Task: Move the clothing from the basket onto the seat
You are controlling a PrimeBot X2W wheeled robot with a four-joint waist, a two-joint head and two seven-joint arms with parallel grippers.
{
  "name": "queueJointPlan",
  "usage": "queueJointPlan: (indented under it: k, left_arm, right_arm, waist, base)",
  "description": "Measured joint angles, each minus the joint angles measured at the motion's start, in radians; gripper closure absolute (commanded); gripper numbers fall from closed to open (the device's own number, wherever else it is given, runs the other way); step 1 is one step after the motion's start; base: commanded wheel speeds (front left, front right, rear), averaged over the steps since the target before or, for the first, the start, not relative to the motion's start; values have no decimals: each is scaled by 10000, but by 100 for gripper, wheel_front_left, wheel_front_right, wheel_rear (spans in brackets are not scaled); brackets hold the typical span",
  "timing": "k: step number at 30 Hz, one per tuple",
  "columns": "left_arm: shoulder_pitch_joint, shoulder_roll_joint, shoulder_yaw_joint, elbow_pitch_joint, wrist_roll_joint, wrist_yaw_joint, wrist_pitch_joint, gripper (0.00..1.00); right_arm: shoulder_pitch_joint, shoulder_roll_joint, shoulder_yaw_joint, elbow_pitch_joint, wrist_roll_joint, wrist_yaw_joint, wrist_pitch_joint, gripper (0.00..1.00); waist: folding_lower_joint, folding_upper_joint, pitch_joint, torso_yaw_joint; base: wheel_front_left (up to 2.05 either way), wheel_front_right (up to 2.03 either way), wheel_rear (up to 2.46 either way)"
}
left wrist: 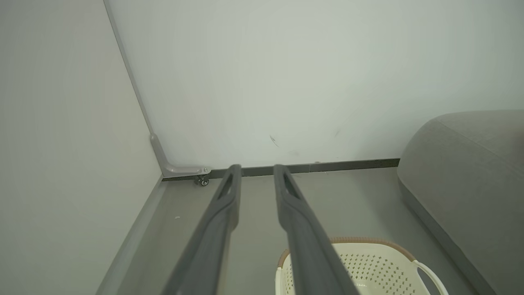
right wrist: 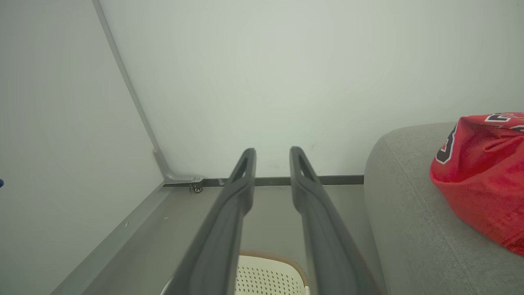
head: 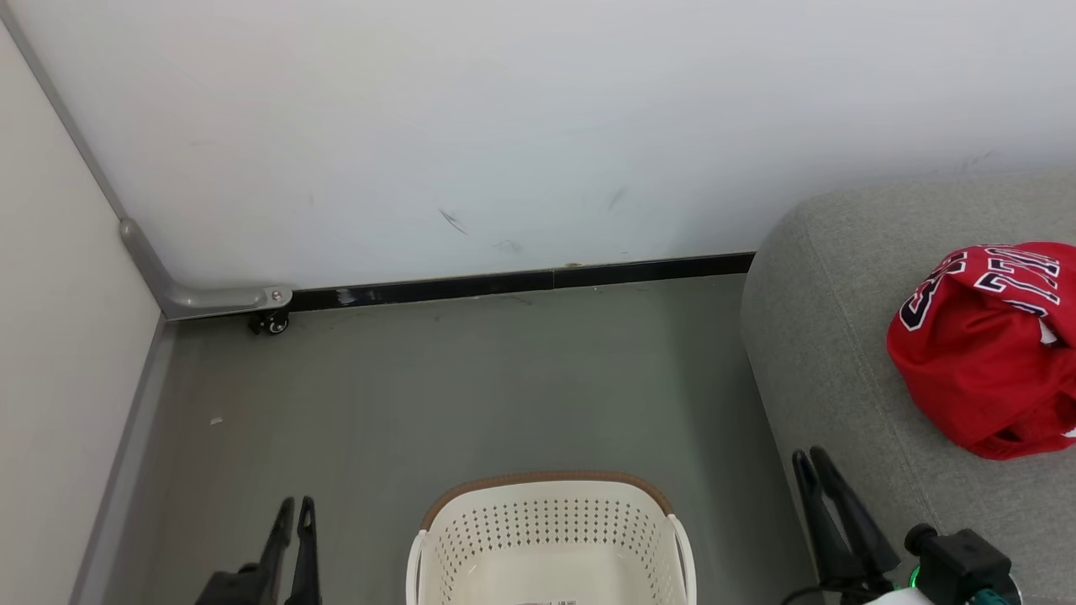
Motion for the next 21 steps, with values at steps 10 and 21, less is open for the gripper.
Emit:
queueJointPlan:
  k: [10, 21]
  left_arm:
    - [204, -148, 353, 587, -625, -188, 280, 100]
    - [-185, -186, 736, 779, -2510, -552, 888, 100]
  right_arm:
    - [330, 33, 203, 127, 635, 0, -2, 100]
    - [321, 35, 44, -40, 2617, 0, 29, 100]
  waist:
    - [0, 0, 17, -8]
    - [7, 0, 76, 22]
  base:
    - [0, 0, 0]
    - [0, 0, 0]
